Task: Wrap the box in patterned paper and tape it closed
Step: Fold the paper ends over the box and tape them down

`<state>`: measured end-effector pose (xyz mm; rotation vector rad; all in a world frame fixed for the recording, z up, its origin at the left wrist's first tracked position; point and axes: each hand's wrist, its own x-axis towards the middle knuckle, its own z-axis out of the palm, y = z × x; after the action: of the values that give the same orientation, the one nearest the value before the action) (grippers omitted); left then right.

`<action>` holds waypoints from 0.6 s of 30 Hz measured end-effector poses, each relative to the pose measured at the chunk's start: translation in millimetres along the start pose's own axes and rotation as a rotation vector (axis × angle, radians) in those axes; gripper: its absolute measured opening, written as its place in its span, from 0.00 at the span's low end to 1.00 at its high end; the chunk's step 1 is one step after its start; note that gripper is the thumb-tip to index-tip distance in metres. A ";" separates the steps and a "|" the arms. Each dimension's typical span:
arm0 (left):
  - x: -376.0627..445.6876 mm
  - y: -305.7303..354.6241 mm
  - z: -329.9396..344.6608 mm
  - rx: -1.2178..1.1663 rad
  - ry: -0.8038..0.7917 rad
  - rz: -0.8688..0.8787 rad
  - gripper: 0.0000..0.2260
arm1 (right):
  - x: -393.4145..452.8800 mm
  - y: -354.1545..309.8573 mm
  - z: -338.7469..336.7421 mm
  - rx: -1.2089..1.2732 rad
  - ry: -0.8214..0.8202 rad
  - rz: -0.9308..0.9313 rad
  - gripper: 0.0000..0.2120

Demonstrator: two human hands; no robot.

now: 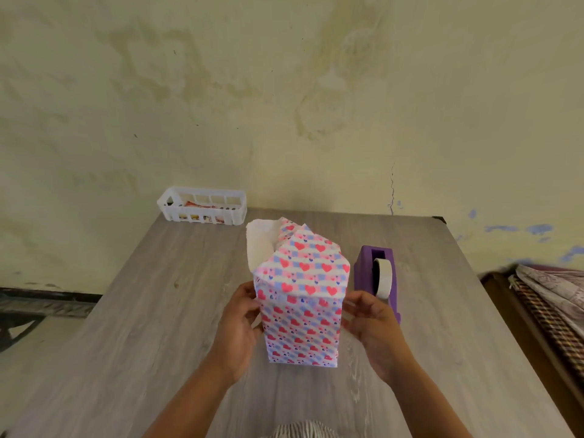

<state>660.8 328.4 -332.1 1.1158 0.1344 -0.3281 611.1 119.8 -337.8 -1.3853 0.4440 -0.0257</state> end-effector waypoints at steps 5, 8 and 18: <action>-4.4 -0.7 -0.9 0.023 0.065 -0.017 0.11 | -5.2 4.6 1.5 -0.004 0.024 0.077 0.11; -7.2 1.0 -3.8 0.096 0.028 -0.036 0.08 | -6.5 2.2 -1.4 -0.108 0.034 0.135 0.11; -2.8 16.6 3.3 0.214 0.125 -0.008 0.09 | 7.9 -23.2 14.5 -0.201 -0.050 0.031 0.07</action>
<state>663.3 332.6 -315.6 1.3486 0.2186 -0.2841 628.6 126.7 -316.4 -1.5726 0.4349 0.0806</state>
